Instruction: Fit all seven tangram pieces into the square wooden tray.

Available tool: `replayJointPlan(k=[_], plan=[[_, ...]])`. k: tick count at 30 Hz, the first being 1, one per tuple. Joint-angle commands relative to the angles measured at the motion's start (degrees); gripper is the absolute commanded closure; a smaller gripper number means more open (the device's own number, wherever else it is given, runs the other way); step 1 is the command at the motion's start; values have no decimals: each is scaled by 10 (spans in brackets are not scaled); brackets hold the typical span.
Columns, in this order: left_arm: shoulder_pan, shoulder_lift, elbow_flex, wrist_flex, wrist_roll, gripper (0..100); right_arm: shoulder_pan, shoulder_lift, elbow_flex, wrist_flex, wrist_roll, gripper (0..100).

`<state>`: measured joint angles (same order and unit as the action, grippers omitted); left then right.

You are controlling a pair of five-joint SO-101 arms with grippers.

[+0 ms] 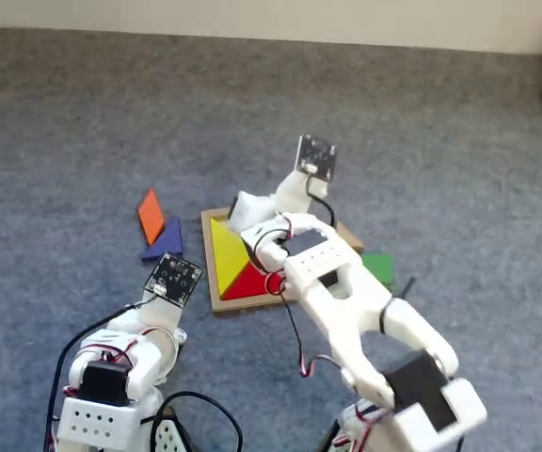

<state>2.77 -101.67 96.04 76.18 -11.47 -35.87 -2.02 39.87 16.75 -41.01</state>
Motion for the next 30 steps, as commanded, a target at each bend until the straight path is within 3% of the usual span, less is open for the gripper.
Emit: replayJointPlan(k=[1, 19, 30], plan=[[-5, -23, 11, 2, 4, 993, -5, 33, -43, -12, 10, 995], [-5, -23, 11, 2, 4, 993, 95, 142, -128, -10, 10, 995], [-5, -23, 11, 2, 4, 993, 74, -29, -106, -6, 37, 995]])
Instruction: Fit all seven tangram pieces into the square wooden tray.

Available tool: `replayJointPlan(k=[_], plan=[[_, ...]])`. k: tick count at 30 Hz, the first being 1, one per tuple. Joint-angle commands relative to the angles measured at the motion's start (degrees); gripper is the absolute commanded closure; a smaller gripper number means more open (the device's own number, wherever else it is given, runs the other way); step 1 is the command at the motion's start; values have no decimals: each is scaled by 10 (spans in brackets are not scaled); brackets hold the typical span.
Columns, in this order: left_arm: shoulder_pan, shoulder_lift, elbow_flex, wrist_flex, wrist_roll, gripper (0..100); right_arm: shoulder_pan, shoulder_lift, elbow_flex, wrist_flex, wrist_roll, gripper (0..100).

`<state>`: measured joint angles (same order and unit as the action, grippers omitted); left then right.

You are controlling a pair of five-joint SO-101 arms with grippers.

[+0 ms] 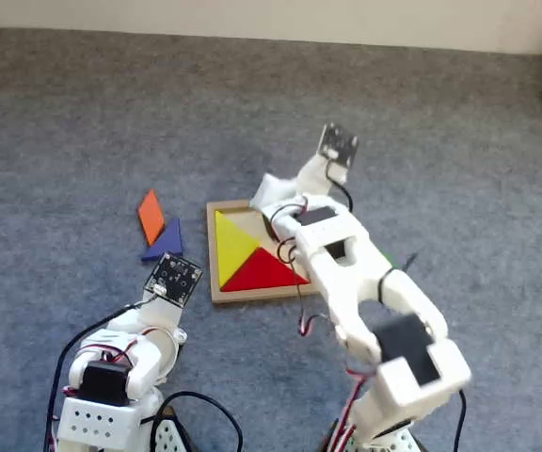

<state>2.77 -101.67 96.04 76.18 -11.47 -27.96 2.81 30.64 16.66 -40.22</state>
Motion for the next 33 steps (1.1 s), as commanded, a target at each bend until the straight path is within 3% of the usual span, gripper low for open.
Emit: replayJointPlan(k=[1, 8, 16, 23, 33], plan=[[-5, -23, 11, 2, 4, 993, -4, -95, 0, 0, 37, 995], [-5, -23, 11, 2, 4, 993, 12, -160, 73, 77, 97, 995], [-5, -23, 11, 2, 4, 993, 15, -103, 73, 170, 184, 995], [-5, -23, 11, 2, 4, 993, 17, -58, 73, 180, 239, 995], [-5, -23, 11, 2, 4, 993, -4, -55, 50, 176, 241, 995]])
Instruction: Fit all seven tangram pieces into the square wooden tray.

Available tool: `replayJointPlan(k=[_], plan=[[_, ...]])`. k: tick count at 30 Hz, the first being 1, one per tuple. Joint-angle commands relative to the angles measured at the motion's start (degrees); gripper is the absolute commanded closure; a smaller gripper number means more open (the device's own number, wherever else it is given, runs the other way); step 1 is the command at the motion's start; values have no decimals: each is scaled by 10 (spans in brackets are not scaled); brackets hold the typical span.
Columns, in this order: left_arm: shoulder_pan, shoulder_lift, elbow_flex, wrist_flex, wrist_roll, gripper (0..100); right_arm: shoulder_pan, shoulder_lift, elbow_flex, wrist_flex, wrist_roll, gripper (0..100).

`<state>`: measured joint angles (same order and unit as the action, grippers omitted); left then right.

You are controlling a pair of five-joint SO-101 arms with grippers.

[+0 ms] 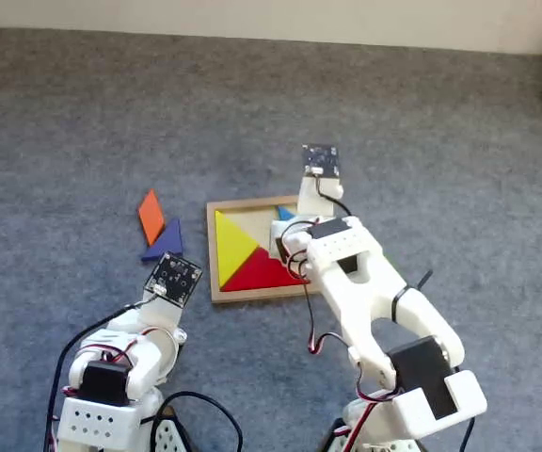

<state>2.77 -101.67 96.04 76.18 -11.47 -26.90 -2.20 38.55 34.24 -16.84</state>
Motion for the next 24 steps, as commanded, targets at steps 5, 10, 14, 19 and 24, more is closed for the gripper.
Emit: replayJointPlan(k=[5, 10, 14, 19, 24], plan=[[-5, -23, 11, 2, 4, 993, -15, -5, -31, 0, 9, 995], [-5, -23, 11, 2, 4, 993, 6, -6, -31, 4, 11, 995], [-5, -23, 11, 2, 4, 993, 15, 7, -31, 1, 11, 995], [-5, -23, 11, 2, 4, 993, 7, 69, -70, -9, 11, 995], [-5, -23, 11, 2, 4, 993, -8, 109, -125, -9, 11, 995]])
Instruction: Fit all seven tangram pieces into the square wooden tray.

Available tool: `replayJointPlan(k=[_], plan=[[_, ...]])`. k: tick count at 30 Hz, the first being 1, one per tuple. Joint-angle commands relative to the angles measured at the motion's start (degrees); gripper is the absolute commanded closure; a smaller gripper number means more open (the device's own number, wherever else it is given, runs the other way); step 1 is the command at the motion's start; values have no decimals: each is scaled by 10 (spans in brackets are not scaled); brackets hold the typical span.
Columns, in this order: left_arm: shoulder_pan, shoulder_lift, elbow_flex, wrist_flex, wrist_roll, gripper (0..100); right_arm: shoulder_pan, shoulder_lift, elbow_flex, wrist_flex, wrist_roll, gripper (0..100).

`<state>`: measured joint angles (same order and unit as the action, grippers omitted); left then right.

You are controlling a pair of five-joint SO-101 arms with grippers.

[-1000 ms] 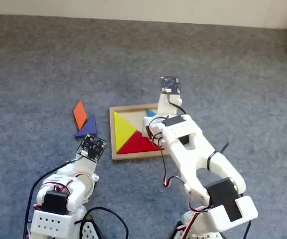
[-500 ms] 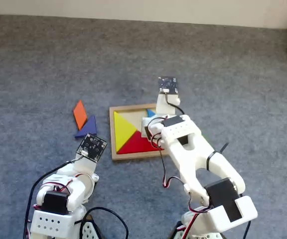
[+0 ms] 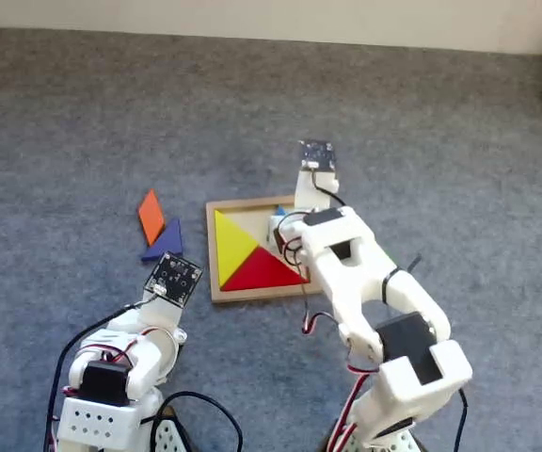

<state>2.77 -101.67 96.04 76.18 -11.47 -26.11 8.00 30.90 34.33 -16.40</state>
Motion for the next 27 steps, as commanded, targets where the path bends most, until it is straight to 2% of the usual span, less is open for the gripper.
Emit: replayJointPlan(k=[1, 8, 16, 22, 27], plan=[[-5, -23, 11, 2, 4, 993, -22, 7, -53, -10, 6, 995], [-5, -23, 11, 2, 4, 993, -87, 7, -95, -13, 4, 995], [-5, -23, 11, 2, 4, 993, -89, -19, -124, -13, 3, 995], [-5, -23, 11, 2, 4, 993, -44, -109, -95, 0, 6, 995], [-5, -23, 11, 2, 4, 993, 5, -105, -73, 0, 7, 995]])
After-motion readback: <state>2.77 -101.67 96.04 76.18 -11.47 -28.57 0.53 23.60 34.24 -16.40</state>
